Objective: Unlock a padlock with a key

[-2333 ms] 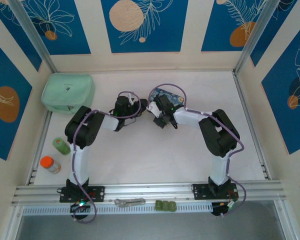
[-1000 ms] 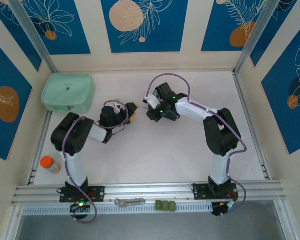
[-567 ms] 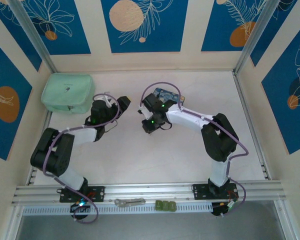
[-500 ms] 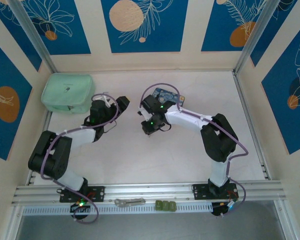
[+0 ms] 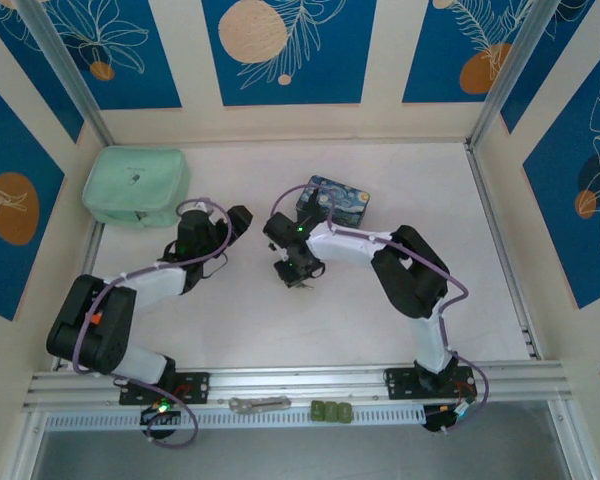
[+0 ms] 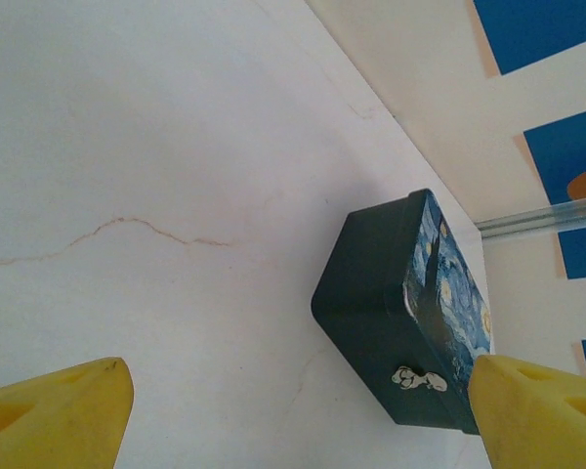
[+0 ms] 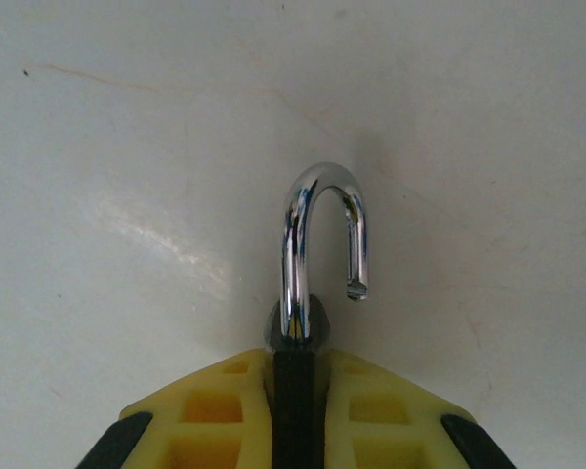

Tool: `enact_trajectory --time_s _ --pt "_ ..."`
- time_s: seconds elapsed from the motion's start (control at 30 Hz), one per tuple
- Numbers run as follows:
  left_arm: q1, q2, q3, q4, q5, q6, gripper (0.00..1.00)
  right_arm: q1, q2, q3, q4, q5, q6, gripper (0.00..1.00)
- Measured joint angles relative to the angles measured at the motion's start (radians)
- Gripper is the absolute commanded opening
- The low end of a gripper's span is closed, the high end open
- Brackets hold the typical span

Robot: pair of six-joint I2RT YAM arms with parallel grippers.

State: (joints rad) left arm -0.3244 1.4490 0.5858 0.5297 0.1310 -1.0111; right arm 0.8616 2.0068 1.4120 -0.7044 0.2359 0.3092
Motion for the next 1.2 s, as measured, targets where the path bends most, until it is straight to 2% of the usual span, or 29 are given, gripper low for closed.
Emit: enact_trajectory --time_s 0.07,0.23,0.57,0.77,0.9,0.97,1.2 --pt "0.0 -0.01 -0.002 0.0 -0.01 0.0 0.89 0.012 0.0 0.0 0.005 0.02 0.011 0.03" --pt "0.0 -0.016 -0.002 0.0 -0.022 0.0 0.89 0.022 0.003 0.0 0.013 0.042 0.028 0.25" --pt "0.004 -0.026 -0.006 -0.009 -0.037 0.018 0.89 0.023 0.005 0.0 0.057 0.075 0.036 0.59" --pt "0.05 -0.078 -0.006 -0.056 -0.05 0.058 0.94 0.008 -0.047 0.0 0.091 0.043 0.033 1.0" --pt "0.095 -0.134 -0.003 -0.119 -0.074 0.114 1.0 -0.051 -0.143 0.0 0.137 -0.01 0.032 0.99" --pt "0.115 -0.158 0.006 -0.164 -0.092 0.151 1.0 -0.097 -0.187 0.0 0.161 -0.034 0.032 0.99" --pt "0.193 -0.223 0.035 -0.289 -0.182 0.297 1.0 -0.336 -0.307 -0.024 0.23 -0.037 -0.009 0.99"
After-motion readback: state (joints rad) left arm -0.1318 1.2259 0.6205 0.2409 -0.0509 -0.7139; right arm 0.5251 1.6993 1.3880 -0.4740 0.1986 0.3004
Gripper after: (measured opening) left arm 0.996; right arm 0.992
